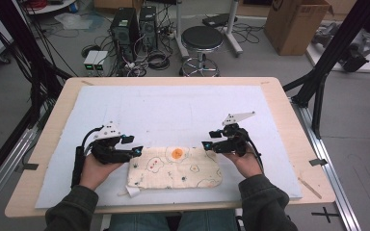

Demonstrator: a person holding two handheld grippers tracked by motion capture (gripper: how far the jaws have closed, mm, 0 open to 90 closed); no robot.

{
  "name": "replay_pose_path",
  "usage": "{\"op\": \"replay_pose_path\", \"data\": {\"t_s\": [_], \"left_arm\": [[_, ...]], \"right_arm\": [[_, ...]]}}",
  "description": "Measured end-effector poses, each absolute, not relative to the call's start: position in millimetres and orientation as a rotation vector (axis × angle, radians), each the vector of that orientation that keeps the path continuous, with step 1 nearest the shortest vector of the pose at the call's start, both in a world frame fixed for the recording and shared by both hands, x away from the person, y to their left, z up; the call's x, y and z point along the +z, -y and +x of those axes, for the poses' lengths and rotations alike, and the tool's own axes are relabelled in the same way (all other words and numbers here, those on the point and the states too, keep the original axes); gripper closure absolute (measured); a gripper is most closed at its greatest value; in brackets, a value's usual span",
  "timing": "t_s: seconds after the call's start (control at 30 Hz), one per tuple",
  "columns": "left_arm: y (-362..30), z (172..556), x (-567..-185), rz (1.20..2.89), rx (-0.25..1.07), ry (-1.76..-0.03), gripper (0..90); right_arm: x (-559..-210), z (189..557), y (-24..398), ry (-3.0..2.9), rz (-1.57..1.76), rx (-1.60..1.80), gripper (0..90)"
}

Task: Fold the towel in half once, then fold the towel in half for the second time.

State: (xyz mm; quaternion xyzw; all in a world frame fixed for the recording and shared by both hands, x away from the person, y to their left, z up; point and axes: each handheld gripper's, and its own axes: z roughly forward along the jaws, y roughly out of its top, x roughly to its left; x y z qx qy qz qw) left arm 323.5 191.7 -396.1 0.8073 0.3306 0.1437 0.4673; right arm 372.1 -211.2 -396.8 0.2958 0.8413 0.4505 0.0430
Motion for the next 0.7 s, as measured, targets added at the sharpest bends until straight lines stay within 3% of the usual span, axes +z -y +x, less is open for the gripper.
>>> {"op": "replay_pose_path", "data": {"t_s": [0.7], "left_arm": [[-190,340,-398,1.966,0.338,-0.858,42.9]], "right_arm": [[-402,383,213,-2.58,0.946,1.343,41.4]]}}
